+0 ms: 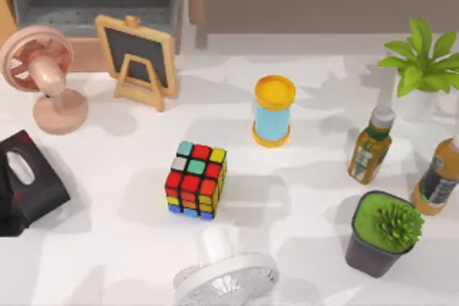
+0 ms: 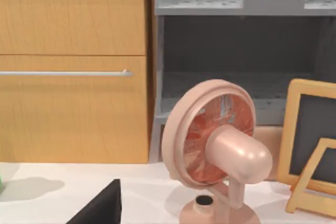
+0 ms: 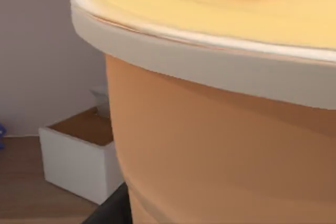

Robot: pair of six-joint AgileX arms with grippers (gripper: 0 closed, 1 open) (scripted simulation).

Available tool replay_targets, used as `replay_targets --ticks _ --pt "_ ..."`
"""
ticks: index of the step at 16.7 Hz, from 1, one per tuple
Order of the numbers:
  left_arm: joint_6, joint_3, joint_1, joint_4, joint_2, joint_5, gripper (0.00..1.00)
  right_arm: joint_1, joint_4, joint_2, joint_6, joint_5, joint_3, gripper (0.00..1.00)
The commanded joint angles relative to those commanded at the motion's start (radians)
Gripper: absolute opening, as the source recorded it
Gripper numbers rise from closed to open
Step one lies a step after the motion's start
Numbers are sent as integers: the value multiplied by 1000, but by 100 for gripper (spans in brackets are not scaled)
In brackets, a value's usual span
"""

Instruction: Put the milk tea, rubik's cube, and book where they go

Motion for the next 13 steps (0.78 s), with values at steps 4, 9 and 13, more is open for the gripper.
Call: replay_targets --ticks 4,9,13 --pt "0 0 0 0 0 0 100 -142 173 60 45 -58 -33 0" --pt "0 0 0 0 0 0 100 -256 310 246 10 -210 -42 0" --pt "0 0 0 0 0 0 100 -271 340 345 -29 -305 -43 0"
